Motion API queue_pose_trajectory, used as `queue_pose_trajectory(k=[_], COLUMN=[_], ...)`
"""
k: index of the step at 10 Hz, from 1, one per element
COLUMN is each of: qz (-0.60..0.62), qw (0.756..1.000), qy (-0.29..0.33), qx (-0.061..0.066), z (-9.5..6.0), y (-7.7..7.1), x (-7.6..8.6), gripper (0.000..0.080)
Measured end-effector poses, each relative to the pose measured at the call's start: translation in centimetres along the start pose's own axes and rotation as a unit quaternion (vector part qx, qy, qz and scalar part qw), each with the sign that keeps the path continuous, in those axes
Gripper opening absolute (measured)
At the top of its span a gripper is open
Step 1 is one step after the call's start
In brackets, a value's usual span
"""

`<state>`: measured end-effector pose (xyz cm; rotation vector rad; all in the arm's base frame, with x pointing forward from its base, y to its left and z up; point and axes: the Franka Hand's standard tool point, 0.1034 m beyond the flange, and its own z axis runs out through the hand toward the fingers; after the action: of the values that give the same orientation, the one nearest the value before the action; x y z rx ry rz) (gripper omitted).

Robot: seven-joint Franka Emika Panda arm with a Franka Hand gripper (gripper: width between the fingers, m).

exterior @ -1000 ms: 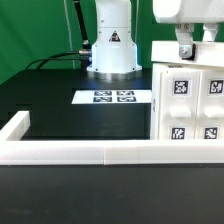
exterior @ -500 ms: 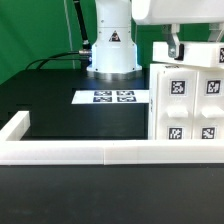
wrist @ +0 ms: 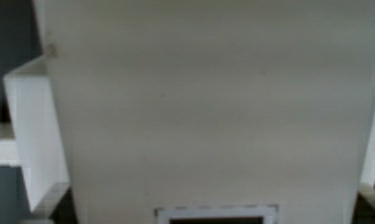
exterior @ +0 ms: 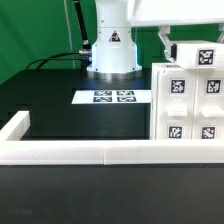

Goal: Assemble cabinet

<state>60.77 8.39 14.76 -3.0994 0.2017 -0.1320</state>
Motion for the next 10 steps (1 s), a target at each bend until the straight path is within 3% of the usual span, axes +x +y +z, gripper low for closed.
queue_pose_trajectory(k=[6,10], qz=[0.212,0.330], qw=[0.977,0.944], qy=[-0.001,-0.004], qx=[0.002,0.008], z=[0.03,0.02], y=[-0.11,-0.18], x=[-0.02,0.00], gripper=[0.0553,0.0553])
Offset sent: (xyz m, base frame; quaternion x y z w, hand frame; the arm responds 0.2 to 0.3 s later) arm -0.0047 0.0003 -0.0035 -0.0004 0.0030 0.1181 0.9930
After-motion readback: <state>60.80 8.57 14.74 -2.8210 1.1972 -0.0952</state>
